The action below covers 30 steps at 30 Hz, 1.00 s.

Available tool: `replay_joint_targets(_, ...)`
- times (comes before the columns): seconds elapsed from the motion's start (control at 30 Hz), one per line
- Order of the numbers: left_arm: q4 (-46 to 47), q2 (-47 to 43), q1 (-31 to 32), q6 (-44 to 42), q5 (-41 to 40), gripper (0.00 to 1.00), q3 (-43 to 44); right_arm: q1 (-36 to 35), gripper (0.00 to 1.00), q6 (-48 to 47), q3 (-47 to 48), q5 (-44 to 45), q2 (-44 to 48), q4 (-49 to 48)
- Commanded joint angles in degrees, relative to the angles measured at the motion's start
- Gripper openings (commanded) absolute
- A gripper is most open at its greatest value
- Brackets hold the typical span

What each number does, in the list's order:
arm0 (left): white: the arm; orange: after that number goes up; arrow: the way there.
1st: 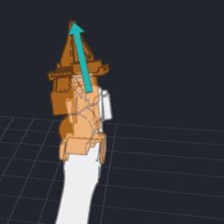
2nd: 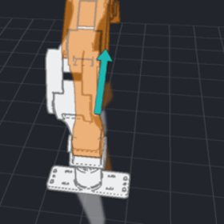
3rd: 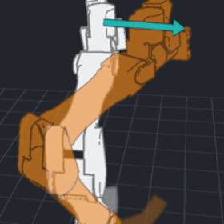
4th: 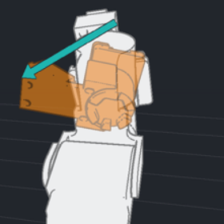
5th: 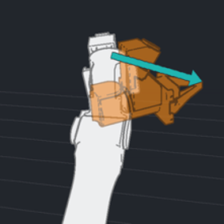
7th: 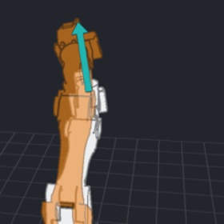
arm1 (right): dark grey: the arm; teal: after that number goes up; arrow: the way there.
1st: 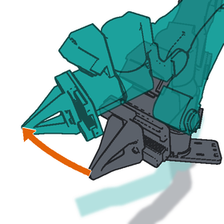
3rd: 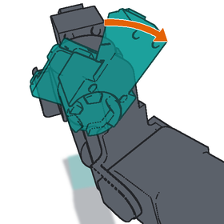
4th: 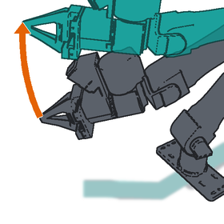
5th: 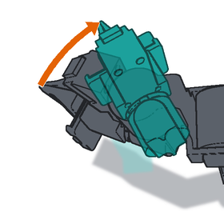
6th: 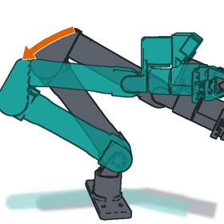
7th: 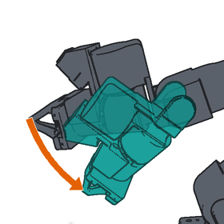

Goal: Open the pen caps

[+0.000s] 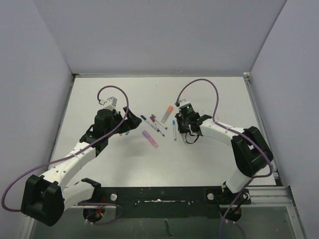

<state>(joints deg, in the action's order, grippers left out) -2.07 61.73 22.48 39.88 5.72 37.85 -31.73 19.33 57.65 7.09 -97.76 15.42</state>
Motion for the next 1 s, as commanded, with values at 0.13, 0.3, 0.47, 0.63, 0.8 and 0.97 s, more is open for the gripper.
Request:
replay_joint_targets(0.13, 12.1, 4.1, 2.6, 5.3, -0.6, 0.98, 0.4, -3.8, 0.00, -5.5, -3.9, -11.9, 12.7, -13.8)
replay_joint_targets(0.3, 17.6, 7.3, 4.9, 8.2, 0.5, 0.93, -0.1, -8.4, 0.00, -6.6, -4.9, -14.4, 14.2, -17.5)
replay_joint_targets(0.47, 20.8, 10.1, 6.9, 8.9, 0.8, 0.83, 0.7, -12.3, 0.00, -6.5, -4.0, -14.9, 13.8, -19.7)
replay_joint_targets(0.63, 22.6, 11.3, 8.2, 9.1, 0.7, 0.69, 0.6, -14.2, 0.00, -6.0, -3.7, -14.7, 13.5, -21.2)
replay_joint_targets(0.8, 24.6, 12.6, 8.9, 9.4, 1.1, 0.62, 0.3, -15.0, 0.00, -6.1, -2.6, -14.7, 13.1, -20.9)
replay_joint_targets(0.97, 25.3, 13.9, 9.6, 9.4, 1.3, 0.55, 0.6, -15.1, 0.00, -6.1, -2.5, -14.3, 13.3, -21.5)
